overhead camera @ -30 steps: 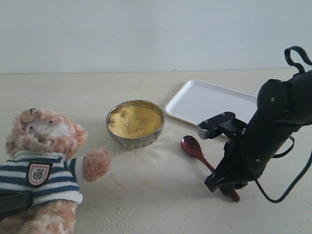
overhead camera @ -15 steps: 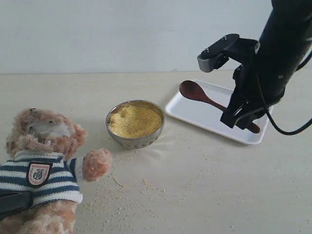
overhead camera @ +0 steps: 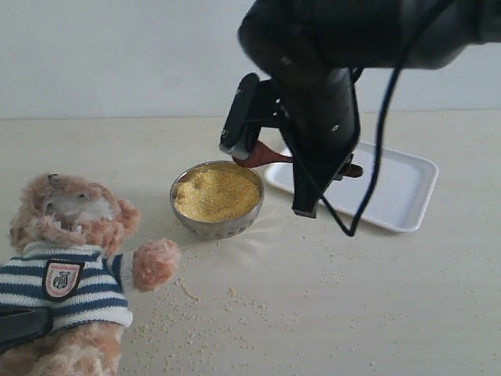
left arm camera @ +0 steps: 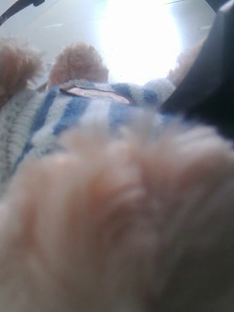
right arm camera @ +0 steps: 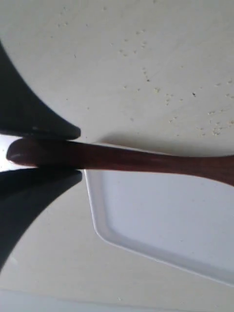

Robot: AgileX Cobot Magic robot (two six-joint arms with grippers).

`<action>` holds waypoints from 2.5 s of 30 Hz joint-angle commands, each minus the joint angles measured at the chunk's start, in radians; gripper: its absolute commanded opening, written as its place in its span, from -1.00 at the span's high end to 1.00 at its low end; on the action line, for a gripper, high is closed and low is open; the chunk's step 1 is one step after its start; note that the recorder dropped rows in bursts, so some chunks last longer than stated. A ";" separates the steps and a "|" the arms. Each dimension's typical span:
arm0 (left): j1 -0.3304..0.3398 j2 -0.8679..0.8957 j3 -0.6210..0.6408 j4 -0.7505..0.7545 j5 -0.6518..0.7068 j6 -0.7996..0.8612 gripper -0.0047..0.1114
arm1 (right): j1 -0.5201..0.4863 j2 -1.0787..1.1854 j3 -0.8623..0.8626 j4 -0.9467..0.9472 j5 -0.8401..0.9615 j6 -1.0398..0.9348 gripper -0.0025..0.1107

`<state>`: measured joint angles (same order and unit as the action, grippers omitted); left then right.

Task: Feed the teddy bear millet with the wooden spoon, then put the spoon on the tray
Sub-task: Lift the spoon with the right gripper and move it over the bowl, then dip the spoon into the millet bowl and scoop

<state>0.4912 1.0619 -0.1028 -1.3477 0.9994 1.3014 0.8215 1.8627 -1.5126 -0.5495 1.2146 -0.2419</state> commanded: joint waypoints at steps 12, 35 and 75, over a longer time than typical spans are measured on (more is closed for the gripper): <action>0.004 -0.007 0.000 -0.025 0.020 0.008 0.83 | 0.038 0.232 -0.145 -0.186 0.006 0.017 0.96; 0.004 -0.007 0.000 -0.025 0.020 0.008 0.83 | 0.105 0.291 -0.145 -0.132 0.006 0.042 0.96; 0.004 -0.007 0.000 -0.025 0.020 0.008 0.83 | -0.012 0.285 -0.244 0.234 0.006 -0.005 0.96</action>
<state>0.4912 1.0619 -0.1028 -1.3477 0.9994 1.3014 0.8321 2.1558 -1.7459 -0.3226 1.2168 -0.2308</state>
